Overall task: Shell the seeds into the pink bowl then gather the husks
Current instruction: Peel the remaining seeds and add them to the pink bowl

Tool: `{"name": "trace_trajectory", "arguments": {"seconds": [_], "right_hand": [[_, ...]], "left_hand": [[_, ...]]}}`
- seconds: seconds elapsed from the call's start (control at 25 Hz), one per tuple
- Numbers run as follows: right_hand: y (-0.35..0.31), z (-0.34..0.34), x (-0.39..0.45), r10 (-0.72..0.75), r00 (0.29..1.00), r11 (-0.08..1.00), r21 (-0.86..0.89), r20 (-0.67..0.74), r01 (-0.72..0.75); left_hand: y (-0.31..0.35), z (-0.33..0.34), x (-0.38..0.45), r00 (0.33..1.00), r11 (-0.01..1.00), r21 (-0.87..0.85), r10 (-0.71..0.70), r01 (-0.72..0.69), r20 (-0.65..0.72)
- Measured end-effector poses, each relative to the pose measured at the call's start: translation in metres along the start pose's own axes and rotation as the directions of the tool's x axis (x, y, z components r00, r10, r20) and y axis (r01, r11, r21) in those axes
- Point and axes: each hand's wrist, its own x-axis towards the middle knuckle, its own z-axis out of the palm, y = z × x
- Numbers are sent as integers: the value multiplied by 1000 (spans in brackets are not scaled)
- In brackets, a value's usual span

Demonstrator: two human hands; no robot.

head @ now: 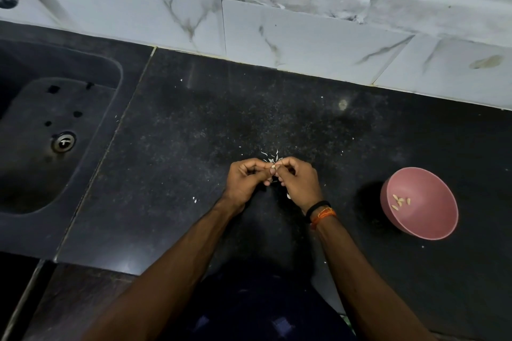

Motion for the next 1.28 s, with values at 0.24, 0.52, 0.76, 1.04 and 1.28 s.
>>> {"name": "trace_trajectory", "arguments": {"seconds": [0.24, 0.52, 0.76, 1.04, 1.28], "right_hand": [[-1, -3, 2, -7, 1000, 997, -77, -19, 5], [-6, -12, 4, -153, 988, 952, -274, -30, 140], [-7, -12, 5, -259, 966, 932, -264, -7, 248], [-9, -12, 3, -346, 937, 873, -353, 37, 336], [-7, -13, 4, -336, 941, 896, -293, 42, 333]], "left_hand": [[-1, -4, 2, 999, 995, -94, -41, 38, -27], [-1, -3, 2, 996, 993, -101, -73, 69, -41], [2, -3, 1, 993, 989, -102, -107, 102, -45], [6, -2, 1, 993, 989, -97, -112, 108, -38], [8, -3, 2, 991, 986, -114, -128, 123, -37]]}}
